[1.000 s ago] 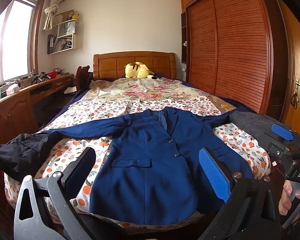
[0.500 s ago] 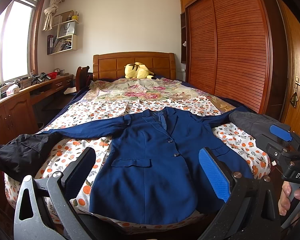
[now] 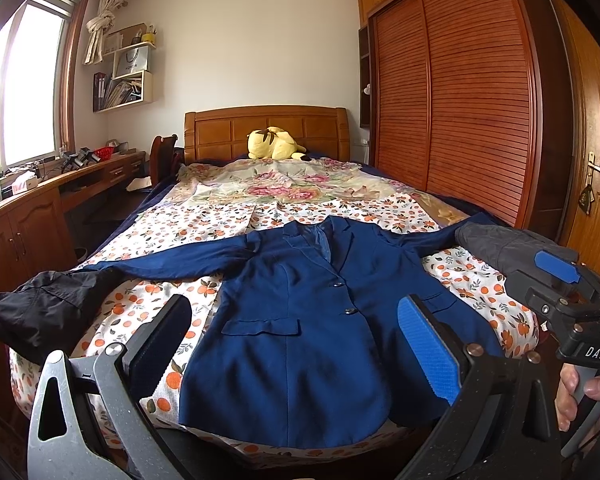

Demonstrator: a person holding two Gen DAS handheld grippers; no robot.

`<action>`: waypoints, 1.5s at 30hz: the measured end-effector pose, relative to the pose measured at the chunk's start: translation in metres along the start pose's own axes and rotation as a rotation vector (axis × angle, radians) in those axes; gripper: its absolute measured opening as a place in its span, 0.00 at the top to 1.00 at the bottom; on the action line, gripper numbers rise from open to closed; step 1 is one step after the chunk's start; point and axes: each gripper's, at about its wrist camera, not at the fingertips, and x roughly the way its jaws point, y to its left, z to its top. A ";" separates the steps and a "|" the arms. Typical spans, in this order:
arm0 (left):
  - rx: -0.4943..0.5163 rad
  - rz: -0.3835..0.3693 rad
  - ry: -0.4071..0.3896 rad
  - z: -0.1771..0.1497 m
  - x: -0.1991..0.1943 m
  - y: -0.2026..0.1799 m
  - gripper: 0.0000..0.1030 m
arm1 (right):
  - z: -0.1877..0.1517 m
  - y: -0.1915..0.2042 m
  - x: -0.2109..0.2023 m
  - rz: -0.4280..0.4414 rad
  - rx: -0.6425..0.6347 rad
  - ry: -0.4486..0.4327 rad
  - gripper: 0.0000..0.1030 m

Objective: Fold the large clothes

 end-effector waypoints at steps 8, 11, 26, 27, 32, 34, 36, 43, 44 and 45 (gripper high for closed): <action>0.001 0.000 -0.002 0.002 -0.002 -0.003 0.00 | 0.000 0.000 0.000 0.000 0.000 0.000 0.00; 0.001 -0.001 -0.003 0.002 -0.002 -0.003 0.00 | 0.000 0.000 0.000 0.000 0.000 0.000 0.00; 0.001 -0.001 -0.009 0.007 -0.009 -0.008 0.00 | 0.000 0.000 -0.001 0.000 0.004 0.002 0.00; 0.001 -0.001 -0.008 0.007 -0.009 -0.008 0.00 | 0.000 0.000 -0.001 0.000 0.004 0.002 0.00; 0.000 -0.001 -0.008 0.008 -0.010 -0.009 0.00 | 0.000 -0.001 -0.002 0.001 0.005 0.002 0.00; 0.001 -0.002 -0.009 0.007 -0.009 -0.008 0.00 | 0.000 0.000 -0.002 0.000 0.003 0.002 0.00; 0.001 -0.001 -0.009 0.007 -0.009 -0.008 0.00 | 0.000 -0.001 -0.001 0.001 0.004 0.003 0.00; 0.001 -0.001 -0.009 0.007 -0.009 -0.008 0.00 | 0.000 -0.001 -0.002 0.000 0.005 0.003 0.00; 0.000 -0.001 -0.009 0.007 -0.009 -0.008 0.00 | 0.000 -0.001 -0.002 0.001 0.005 0.003 0.00; 0.000 -0.002 -0.009 0.007 -0.009 -0.007 0.00 | 0.000 -0.001 -0.002 0.002 0.005 0.004 0.00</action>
